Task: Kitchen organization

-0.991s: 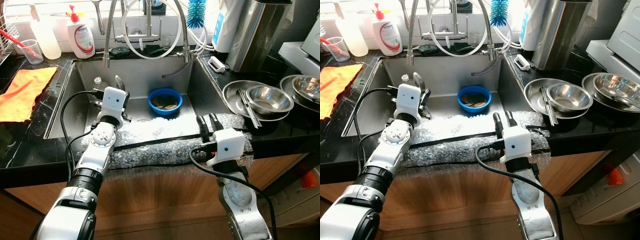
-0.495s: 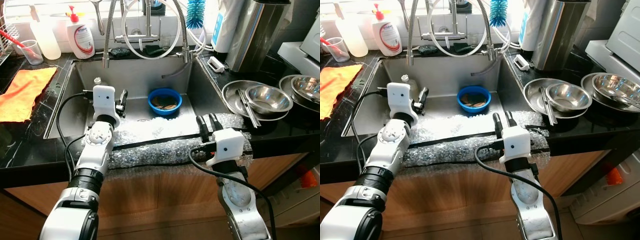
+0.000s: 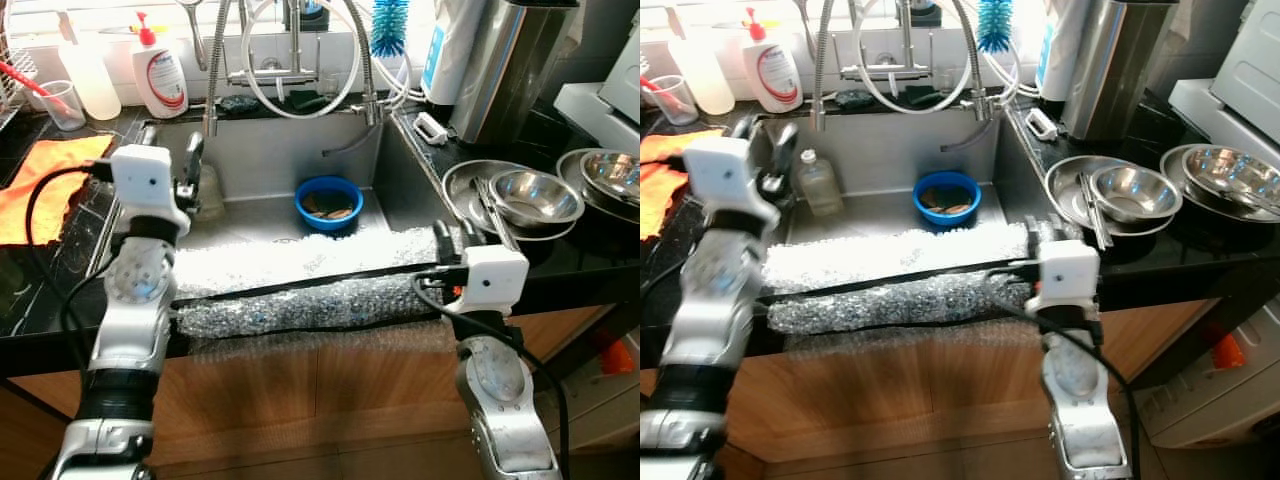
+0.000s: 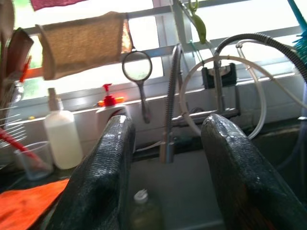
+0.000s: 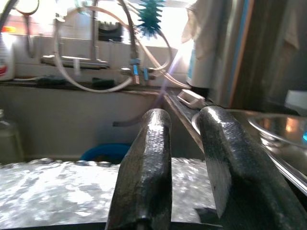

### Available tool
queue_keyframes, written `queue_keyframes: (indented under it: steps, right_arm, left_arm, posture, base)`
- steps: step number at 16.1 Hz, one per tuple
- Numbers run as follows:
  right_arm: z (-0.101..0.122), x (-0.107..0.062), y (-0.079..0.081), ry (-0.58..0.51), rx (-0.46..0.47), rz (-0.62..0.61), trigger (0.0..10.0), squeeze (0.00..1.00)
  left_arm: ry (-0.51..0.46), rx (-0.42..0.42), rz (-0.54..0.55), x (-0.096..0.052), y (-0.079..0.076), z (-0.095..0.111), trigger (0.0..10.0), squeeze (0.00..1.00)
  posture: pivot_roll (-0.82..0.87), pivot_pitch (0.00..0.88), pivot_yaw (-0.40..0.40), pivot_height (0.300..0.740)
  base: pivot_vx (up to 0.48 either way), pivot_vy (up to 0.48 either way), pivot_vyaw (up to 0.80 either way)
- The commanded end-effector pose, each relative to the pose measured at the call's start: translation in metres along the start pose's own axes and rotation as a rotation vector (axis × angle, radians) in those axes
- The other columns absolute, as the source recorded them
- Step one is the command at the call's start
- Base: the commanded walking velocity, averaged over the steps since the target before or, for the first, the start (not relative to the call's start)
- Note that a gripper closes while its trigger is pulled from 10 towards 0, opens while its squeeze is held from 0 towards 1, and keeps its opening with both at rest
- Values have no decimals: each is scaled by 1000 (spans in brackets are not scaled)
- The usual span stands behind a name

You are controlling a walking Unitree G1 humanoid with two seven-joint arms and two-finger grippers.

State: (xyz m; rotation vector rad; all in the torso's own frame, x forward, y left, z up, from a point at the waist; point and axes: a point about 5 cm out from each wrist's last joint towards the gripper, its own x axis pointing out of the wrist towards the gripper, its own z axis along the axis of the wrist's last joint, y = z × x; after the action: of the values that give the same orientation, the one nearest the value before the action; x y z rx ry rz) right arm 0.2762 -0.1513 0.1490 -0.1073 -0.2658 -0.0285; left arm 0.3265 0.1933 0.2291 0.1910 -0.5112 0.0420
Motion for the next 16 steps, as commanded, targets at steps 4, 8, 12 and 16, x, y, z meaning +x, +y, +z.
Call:
queue_keyframes:
  steps: [4,8,12,16]
  right_arm:
    - [0,4,-2,35,81,-38,10000,1000]
    - [3,6,-2,80,63,-30,10000,0]
    - [10,4,-6,91,55,-39,10000,0]
    - [15,-12,-11,136,55,-28,10000,0]
  left_arm:
    - [31,22,-21,-13,-3,0,10000,0]
    - [48,24,-46,-12,-11,2,10000,0]
    - [49,24,-60,-13,-16,4,10000,0]
    - [51,22,-79,-13,-21,3,10000,0]
  posture:
    - [-23,30,7,740]
    - [-40,36,3,740]
    - [-51,38,0,740]
    - [-62,34,-3,740]
  base:
    - [0,0,0]
    - [0,0,0]
    - [0,0,0]
    - [0,0,0]
